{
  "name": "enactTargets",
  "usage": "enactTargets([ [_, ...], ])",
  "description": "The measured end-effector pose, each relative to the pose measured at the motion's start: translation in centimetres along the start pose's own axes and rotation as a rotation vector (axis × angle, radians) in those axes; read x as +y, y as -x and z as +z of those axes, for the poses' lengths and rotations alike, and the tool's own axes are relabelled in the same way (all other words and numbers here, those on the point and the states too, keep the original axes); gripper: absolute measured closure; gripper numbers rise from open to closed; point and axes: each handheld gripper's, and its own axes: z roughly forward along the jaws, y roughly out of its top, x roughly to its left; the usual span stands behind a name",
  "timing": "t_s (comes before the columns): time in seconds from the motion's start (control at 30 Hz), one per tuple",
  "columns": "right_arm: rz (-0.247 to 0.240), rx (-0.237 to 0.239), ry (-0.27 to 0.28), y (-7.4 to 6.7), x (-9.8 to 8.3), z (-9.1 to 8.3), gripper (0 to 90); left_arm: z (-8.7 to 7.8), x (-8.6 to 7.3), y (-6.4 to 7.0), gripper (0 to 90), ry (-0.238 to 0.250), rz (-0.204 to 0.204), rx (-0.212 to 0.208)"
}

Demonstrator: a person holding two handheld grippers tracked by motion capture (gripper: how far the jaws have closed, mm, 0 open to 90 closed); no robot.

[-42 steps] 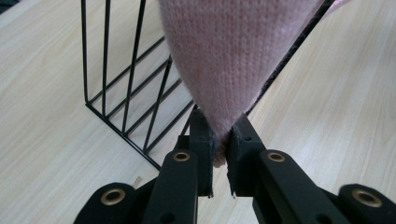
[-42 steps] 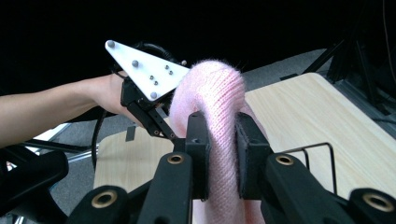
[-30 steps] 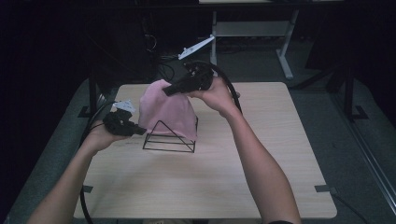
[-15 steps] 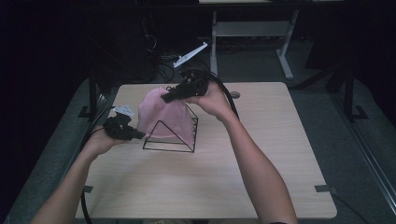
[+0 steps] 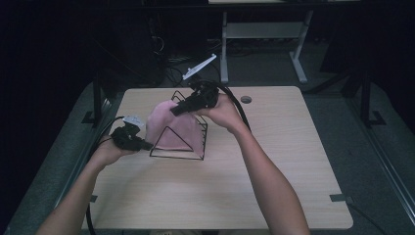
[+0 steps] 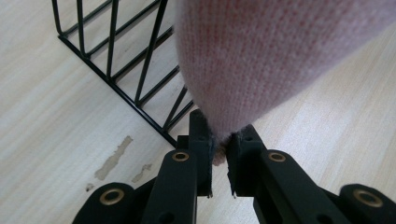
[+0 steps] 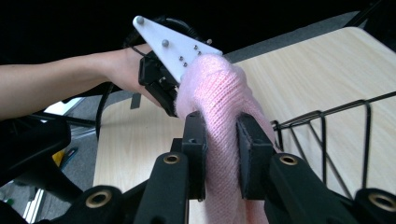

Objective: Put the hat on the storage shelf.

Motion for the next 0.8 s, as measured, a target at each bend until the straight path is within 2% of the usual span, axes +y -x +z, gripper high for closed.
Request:
enactTargets([
  [0.03, -0.003, 0.005, 0.001, 0.0, -0.1, 0.1, 75.2, 0.2, -0.1, 0.1, 81.7, 0.007, -0.006, -0.003],
  [0.1, -0.005, 0.008, -0.004, 0.1, -0.2, 0.2, 75.1, 0.3, -0.2, 0.1, 81.7, -0.011, 0.003, 0.001],
  [0.2, 0.010, 0.019, -0.001, 0.2, -0.8, 0.6, 74.7, 0.4, -0.3, 0.1, 81.8, -0.012, 0.011, 0.011],
  [0.27, 0.016, 0.022, 0.003, 0.4, -1.2, 0.7, 74.3, 0.6, -0.5, 0.0, 81.7, -0.008, -0.006, 0.007],
  [0.3, 0.016, 0.022, 0.003, 0.4, -1.2, 0.7, 74.3, 0.7, -0.6, -0.2, 81.7, -0.021, -0.002, 0.005],
  [0.4, 0.029, 0.034, -0.002, 0.4, -1.6, 1.2, 73.8, 1.0, -0.9, -0.3, 81.8, -0.020, -0.013, 0.009],
  [0.47, 0.018, 0.036, -0.004, 0.5, -1.8, 1.4, 73.4, 1.1, -1.0, -0.4, 81.9, -0.026, -0.012, 0.011],
  [0.53, 0.034, 0.046, -0.004, 0.5, -1.9, 1.6, 72.0, 1.2, -1.1, -0.5, 82.5, -0.028, -0.016, 0.012],
  [0.57, 0.034, 0.051, -0.001, 0.5, -1.9, 1.6, 71.0, 1.5, -1.2, -0.5, 82.5, -0.021, -0.029, 0.014],
  [0.63, 0.046, 0.062, -0.005, 0.5, -1.9, 1.8, 69.4, 1.5, -1.2, -0.6, 82.5, -0.025, -0.030, 0.015],
  [0.67, 0.046, 0.062, -0.005, 0.5, -1.9, 1.8, 69.4, 1.5, -1.3, -0.7, 82.5, -0.043, -0.015, 0.020],
  [0.7, 0.041, 0.065, -0.010, 0.5, -2.1, 2.0, 68.2, 1.9, -1.4, -0.7, 82.7, -0.040, -0.033, 0.021],
  [0.8, 0.040, 0.069, -0.010, 0.5, -2.4, 2.2, 66.9, 2.0, -1.4, -0.7, 82.7, -0.046, -0.032, 0.028],
])
